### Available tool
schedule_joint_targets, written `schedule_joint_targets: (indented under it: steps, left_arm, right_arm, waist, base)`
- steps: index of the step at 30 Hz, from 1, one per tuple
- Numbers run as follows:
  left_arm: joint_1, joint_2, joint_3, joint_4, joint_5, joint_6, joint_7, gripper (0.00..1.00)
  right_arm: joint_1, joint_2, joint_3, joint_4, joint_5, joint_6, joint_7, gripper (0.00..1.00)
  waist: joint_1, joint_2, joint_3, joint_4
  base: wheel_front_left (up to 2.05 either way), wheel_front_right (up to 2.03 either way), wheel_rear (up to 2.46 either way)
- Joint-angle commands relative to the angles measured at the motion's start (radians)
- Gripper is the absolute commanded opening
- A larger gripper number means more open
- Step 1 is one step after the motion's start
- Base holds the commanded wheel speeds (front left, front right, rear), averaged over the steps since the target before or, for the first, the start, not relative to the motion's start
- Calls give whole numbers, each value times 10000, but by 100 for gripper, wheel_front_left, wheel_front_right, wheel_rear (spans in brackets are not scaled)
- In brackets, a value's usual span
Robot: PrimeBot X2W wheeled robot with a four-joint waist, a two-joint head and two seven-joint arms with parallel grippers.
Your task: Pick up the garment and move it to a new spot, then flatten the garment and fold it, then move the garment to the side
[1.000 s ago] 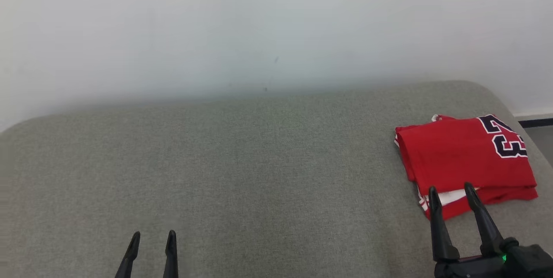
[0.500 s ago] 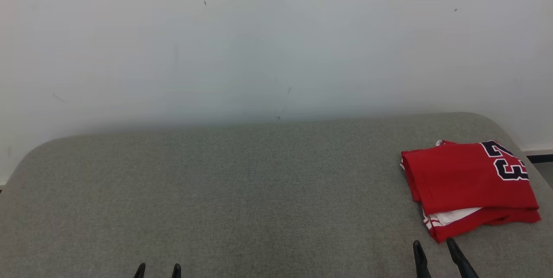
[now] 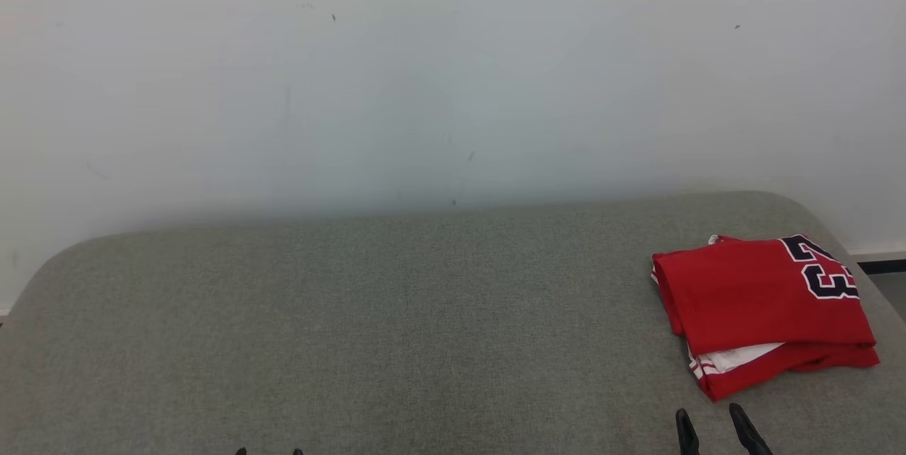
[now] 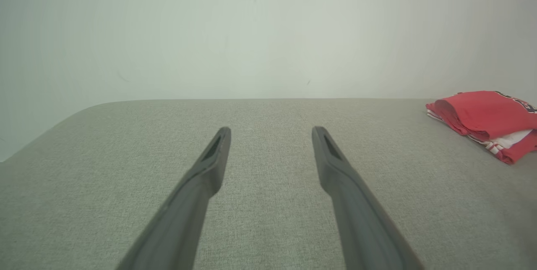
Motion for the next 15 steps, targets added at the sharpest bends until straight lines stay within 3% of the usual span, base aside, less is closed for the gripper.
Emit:
schedule_joint_targets:
  steps: [1,11,12,15]
  left_arm:
    - [88,-41,-4,37,89,-5,-29,100]
    - [30,-50,-120,138,93,-7,-29,100]
    - [-3,-33,-115,126,-3,-15,0,0]
    - [41,-35,-125,424,-13,-19,26,0]
  right_arm:
    - [105,22,-27,20,113,3,4,100]
    - [196,69,-20,-33,272,3,4,100]
    - [117,71,-6,11,272,0,4,0]
    - [201,79,27,307,272,0,9,0]
  waist:
    - [0,0,-12,13]
    - [0,0,-84,119]
    - [0,0,-83,120]
    - [0,0,-83,122]
  base:
    - [0,0,0]
    - [0,0,0]
    - [0,0,0]
    - [0,0,0]
